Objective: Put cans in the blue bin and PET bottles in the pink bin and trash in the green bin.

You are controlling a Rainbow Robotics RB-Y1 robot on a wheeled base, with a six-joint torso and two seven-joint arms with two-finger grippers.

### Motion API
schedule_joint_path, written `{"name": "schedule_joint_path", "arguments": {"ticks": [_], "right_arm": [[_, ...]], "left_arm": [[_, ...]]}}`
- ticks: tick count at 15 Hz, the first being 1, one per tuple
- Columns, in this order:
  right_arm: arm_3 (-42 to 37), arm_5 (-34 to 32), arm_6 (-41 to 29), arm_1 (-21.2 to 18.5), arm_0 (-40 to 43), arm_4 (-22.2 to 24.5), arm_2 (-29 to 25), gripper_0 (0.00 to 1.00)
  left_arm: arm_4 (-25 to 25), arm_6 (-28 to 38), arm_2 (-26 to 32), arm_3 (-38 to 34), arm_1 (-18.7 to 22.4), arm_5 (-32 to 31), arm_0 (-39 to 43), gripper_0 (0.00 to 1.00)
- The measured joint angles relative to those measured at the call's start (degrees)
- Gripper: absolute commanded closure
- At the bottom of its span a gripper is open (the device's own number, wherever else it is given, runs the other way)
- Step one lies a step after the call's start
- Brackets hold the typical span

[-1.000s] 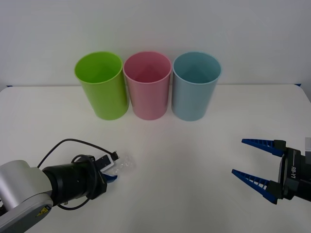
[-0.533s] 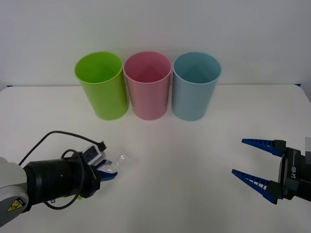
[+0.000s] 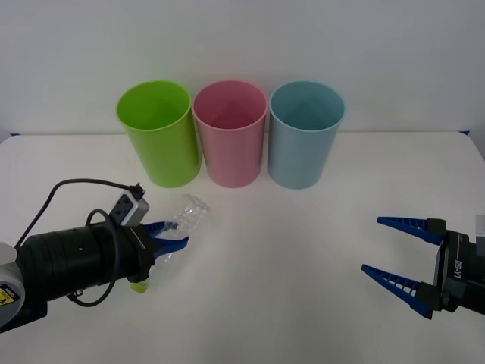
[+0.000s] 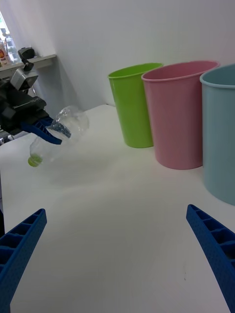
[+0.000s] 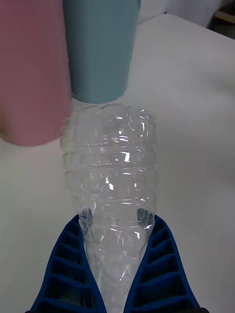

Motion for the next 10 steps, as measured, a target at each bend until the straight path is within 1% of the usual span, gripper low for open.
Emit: {"name": "schedule_joint_path", "arguments": {"ticks": [4,7,10], "right_arm": [[0.0,0.0,0.0,0.0,0.0,0.0,0.0,0.01],[0.0,0.0,0.0,0.0,0.0,0.0,0.0,0.02],[0.0,0.0,0.0,0.0,0.0,0.0,0.0,0.01]], "left_arm": [[4.5,-1.5,2.3,-0.7,-0.1,4.1,-0.2,0.99],[7.4,-1.5,3.3,-1.5,-0.9,7.0,-1.7,0.99],[11.9,-1.2,3.9,-2.4,-0.9,8.8,-4.5,0.99]]}}
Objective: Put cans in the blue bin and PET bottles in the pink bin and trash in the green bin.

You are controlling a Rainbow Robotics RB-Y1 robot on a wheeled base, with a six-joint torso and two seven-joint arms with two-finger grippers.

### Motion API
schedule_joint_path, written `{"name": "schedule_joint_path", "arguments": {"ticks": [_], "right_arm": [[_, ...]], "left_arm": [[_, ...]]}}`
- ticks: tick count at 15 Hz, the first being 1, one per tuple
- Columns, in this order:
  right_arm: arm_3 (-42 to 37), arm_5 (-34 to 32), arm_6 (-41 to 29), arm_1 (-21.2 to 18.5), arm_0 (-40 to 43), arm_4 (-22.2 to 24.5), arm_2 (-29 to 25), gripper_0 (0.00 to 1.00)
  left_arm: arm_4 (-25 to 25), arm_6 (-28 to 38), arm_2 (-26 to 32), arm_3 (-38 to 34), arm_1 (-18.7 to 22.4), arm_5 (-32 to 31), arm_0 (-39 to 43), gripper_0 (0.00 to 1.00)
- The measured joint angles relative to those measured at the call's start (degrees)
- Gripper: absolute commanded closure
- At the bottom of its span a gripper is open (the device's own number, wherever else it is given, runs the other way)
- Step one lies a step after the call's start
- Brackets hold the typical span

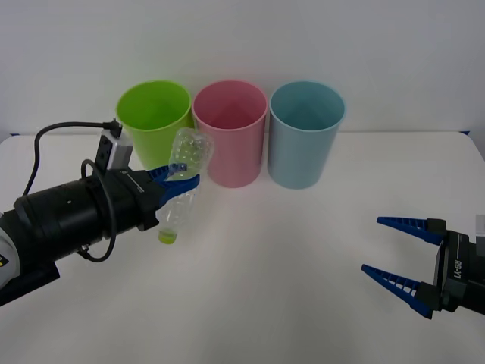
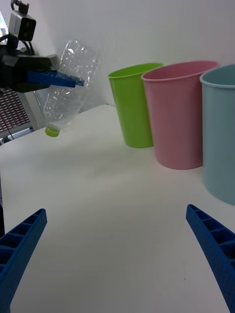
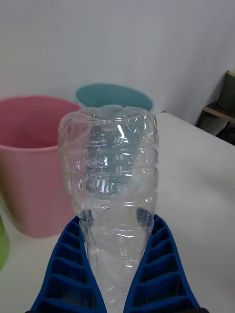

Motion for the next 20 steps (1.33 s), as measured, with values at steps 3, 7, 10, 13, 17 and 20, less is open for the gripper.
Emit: {"name": "schedule_joint_path", "arguments": {"ticks": [3,7,10,13,17,20], "right_arm": [[0.0,0.0,0.0,0.0,0.0,0.0,0.0,0.02],[0.0,0.0,0.0,0.0,0.0,0.0,0.0,0.02],[0.0,0.0,0.0,0.0,0.0,0.0,0.0,0.02],[0.0,0.0,0.0,0.0,0.0,0.0,0.0,0.02],[0.0,0.0,0.0,0.0,0.0,0.0,0.0,0.02],[0.0,0.0,0.0,0.0,0.0,0.0,0.0,0.02]], "left_arm": [[2.1,0.6,0.0,-0.1,0.6,3.3,-2.0,0.99],[4.3,1.5,-0.2,2.3,1.7,5.0,-7.8,0.99],[8.9,1.5,-5.6,8.4,-0.7,7.1,-18.7,0.99],[12.7,0.4,-11.2,15.3,-2.7,10.5,-27.1,0.99],[12.5,-0.9,-12.4,24.4,-7.1,11.0,-34.0,0.99],[11.7,-1.9,-12.5,31.6,-11.4,11.0,-37.9,0.99]]}}
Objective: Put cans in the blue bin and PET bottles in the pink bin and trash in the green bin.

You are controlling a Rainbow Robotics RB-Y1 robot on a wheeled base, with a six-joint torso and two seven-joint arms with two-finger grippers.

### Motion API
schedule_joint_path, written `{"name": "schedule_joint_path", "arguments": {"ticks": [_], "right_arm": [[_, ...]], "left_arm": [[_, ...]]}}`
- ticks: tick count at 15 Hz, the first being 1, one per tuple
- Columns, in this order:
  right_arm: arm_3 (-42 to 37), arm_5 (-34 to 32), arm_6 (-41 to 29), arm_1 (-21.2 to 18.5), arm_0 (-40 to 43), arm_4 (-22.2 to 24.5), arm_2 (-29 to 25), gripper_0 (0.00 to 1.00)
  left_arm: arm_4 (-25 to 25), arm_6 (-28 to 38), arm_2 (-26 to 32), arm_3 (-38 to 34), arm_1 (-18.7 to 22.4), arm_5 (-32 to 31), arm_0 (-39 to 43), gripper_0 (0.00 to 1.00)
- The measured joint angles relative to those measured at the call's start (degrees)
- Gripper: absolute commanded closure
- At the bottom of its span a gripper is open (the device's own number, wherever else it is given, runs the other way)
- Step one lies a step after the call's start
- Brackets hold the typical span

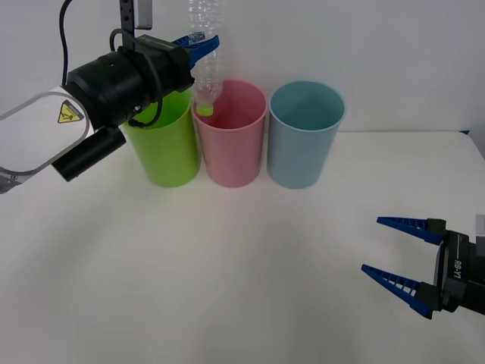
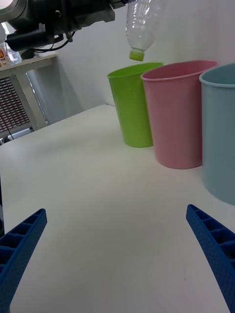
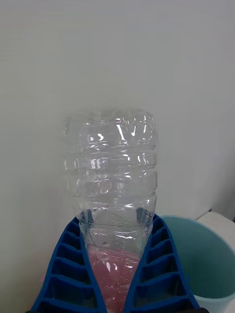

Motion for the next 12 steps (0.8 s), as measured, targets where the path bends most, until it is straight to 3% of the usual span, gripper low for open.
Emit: {"name": "schedule_joint_path", "arguments": {"ticks": [6,12], "right_arm": [[0.0,0.0,0.0,0.0,0.0,0.0,0.0,0.02],[0.0,0.0,0.0,0.0,0.0,0.0,0.0,0.02]], "left_arm": [[-0.8,-1.9,0.0,11.8,-7.8,-0.3,-6.0,0.99],[-0.6,-2.5,0.0,12.6,-9.2,-0.5,-6.8,0.99]]}}
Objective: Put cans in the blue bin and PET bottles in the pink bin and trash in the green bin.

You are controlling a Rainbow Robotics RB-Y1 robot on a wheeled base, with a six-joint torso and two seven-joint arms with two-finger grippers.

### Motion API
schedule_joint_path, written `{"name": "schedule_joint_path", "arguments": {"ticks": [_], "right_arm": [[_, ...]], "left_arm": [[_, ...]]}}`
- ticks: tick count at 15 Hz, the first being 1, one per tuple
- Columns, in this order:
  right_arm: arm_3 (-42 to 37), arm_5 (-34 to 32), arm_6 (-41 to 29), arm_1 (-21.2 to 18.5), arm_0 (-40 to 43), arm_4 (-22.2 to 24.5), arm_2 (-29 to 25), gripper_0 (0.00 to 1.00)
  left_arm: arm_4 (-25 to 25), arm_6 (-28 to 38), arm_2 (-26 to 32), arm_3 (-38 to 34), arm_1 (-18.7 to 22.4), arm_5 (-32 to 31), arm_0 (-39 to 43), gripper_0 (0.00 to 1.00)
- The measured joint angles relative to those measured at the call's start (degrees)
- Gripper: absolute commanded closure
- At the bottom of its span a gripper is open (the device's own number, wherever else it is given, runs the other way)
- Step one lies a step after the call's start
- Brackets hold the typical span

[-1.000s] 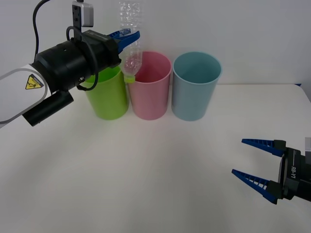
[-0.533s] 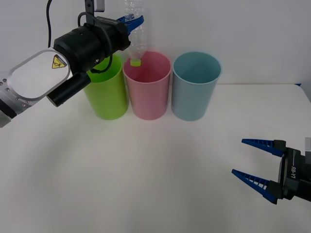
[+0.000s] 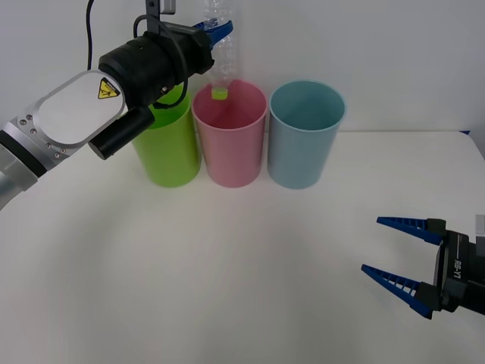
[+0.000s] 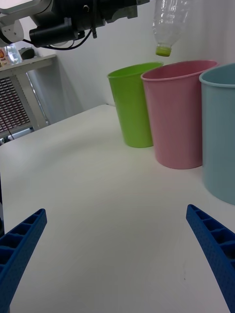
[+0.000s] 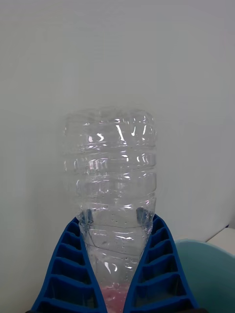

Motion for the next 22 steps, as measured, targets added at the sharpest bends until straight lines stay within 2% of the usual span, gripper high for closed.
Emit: {"name": "schedule_joint_path", "arguments": {"ticks": [1,3,4,17,20,22], "right_arm": [[0.0,0.0,0.0,0.0,0.0,0.0,0.0,0.01],[0.0,0.0,0.0,0.0,0.0,0.0,0.0,0.02],[0.0,0.0,0.0,0.0,0.0,0.0,0.0,0.02],[0.0,0.0,0.0,0.0,0.0,0.0,0.0,0.02],[0.0,0.0,0.0,0.0,0.0,0.0,0.0,0.02],[0.0,0.0,0.0,0.0,0.0,0.0,0.0,0.01]], "left_arm": [[0.2,0.1,0.0,0.1,-0.2,0.3,-0.1,0.99],[0.1,0.0,0.0,0.4,-0.5,1.3,-0.2,0.20],[-0.1,-0.1,0.0,0.5,-0.7,1.7,-0.3,0.00],[0.8,-2.2,0.0,-0.4,0.2,2.5,-0.5,0.00],[7.2,-5.2,0.0,-3.6,4.6,-0.3,0.1,0.00],[12.6,-7.6,0.0,-7.2,9.0,-2.0,1.2,0.00]]}}
